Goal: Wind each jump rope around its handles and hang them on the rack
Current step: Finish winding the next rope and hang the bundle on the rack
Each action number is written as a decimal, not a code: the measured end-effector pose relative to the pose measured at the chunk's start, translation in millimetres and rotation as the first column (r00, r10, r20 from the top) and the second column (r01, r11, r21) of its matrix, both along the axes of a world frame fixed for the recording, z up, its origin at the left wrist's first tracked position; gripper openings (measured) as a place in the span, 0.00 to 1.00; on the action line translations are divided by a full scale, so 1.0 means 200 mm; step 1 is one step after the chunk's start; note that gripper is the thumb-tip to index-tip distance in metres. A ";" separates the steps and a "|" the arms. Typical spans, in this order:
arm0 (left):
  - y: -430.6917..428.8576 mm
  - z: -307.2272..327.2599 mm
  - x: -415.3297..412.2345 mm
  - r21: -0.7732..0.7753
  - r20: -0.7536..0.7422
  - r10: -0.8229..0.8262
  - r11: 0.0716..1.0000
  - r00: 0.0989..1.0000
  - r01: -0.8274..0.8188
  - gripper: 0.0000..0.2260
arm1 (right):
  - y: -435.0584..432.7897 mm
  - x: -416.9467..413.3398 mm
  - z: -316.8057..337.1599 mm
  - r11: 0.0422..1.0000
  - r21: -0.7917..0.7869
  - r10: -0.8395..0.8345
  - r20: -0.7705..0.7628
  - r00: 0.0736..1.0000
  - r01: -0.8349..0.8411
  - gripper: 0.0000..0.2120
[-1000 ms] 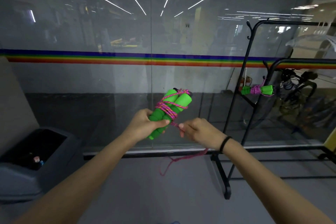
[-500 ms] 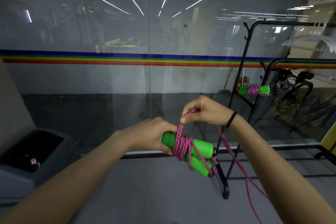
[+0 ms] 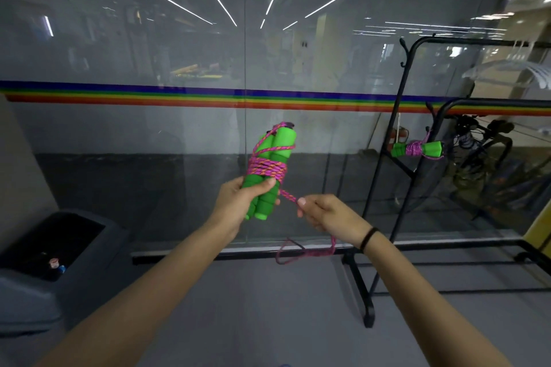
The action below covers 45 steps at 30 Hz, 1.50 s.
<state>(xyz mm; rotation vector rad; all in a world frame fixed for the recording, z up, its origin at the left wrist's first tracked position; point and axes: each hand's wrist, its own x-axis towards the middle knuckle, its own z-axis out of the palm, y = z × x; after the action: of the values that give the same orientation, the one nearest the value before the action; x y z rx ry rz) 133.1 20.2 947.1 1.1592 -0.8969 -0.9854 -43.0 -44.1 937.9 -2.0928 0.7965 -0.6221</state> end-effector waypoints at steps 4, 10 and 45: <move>-0.01 -0.05 0.11 -0.037 0.606 0.180 0.979 0.775 -0.198 0.11 | 0.05 -0.02 0.08 0.938 -0.339 -0.027 -0.274 0.961 -0.071 0.11; 0.05 0.04 0.12 0.025 1.000 -0.024 0.998 -0.017 0.065 0.13 | 0.09 -0.05 0.24 0.837 -0.500 -0.066 -0.495 0.866 -0.223 0.12; 0.01 -0.08 0.14 0.198 0.976 -0.186 0.975 -0.111 0.103 0.19 | 0.16 -0.01 0.28 0.754 -0.566 -0.153 -0.644 0.749 -0.333 0.12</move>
<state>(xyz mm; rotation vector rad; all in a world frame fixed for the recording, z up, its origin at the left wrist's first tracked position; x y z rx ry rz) 161.1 21.5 930.3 1.8954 -2.3205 0.0199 -45.0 -11.5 993.6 -3.0857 0.9169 -0.0397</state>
